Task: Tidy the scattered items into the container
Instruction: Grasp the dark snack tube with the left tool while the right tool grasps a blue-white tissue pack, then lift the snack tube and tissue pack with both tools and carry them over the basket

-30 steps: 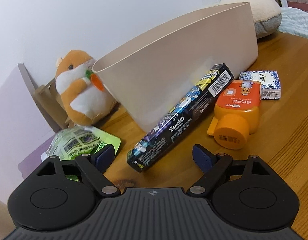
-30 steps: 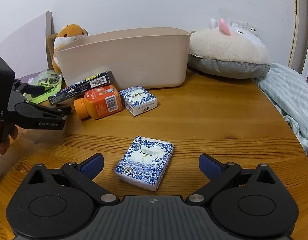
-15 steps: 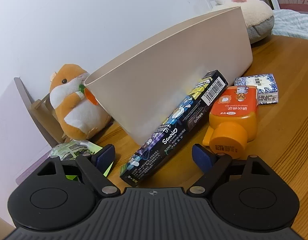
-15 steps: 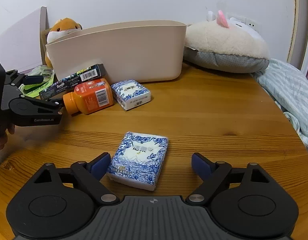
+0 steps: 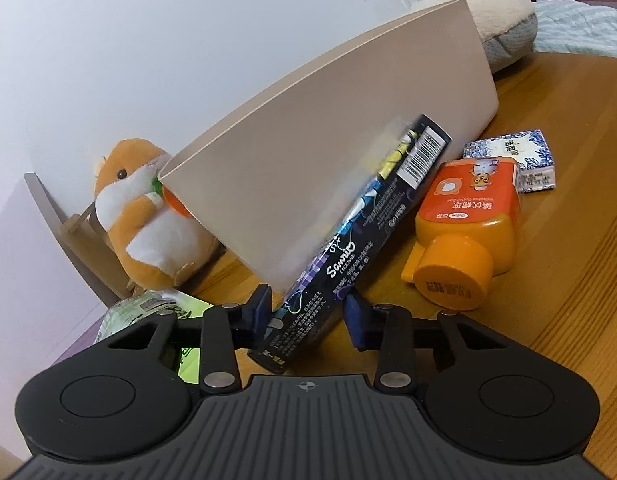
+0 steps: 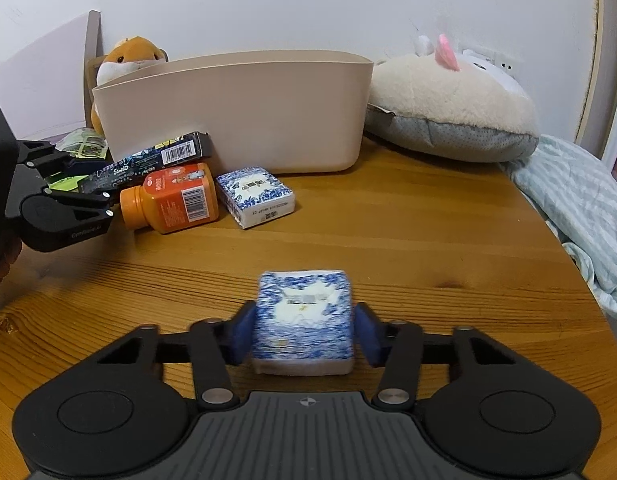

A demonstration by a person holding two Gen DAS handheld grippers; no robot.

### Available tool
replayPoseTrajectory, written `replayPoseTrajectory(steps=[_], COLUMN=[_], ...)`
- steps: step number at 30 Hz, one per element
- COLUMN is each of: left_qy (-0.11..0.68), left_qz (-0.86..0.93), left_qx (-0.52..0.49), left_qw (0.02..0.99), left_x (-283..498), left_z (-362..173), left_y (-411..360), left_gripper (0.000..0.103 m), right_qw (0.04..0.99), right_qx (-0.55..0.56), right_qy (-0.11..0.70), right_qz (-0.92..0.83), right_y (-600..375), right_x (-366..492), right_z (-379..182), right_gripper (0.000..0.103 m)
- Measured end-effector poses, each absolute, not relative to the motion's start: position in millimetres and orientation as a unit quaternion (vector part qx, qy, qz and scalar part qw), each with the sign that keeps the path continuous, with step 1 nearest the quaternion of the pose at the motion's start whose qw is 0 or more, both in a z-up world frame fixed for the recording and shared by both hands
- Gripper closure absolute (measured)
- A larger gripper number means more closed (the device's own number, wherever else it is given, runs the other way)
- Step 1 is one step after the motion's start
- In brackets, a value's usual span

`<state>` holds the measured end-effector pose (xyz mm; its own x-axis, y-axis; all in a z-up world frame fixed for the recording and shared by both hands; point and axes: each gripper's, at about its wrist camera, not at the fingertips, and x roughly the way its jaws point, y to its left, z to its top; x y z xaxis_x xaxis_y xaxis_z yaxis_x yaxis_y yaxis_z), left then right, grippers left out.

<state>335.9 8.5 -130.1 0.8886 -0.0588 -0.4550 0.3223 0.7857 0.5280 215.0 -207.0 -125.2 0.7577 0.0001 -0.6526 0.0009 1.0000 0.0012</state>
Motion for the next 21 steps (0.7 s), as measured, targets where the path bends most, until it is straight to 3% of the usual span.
replayPoseTrajectory(steps=[4, 10, 21], left_qy=[0.21, 0.194, 0.16], left_qz=[-0.103, -0.095, -0.092], left_qx=[0.313, 0.307, 0.317], left_qw=[0.921, 0.927, 0.93], left_x=[335, 330, 319], left_z=[-129, -125, -119], left_y=[9, 7, 0], left_gripper=[0.068, 0.079, 0.08], right_qw=[0.938, 0.938, 0.939], right_qx=[0.002, 0.006, 0.014], right_qy=[0.347, 0.346, 0.344], right_qz=[0.003, 0.005, 0.006], right_y=[-207, -208, -210], right_x=[216, 214, 214], right_z=[-125, -125, -124], right_gripper=[0.06, 0.06, 0.06])
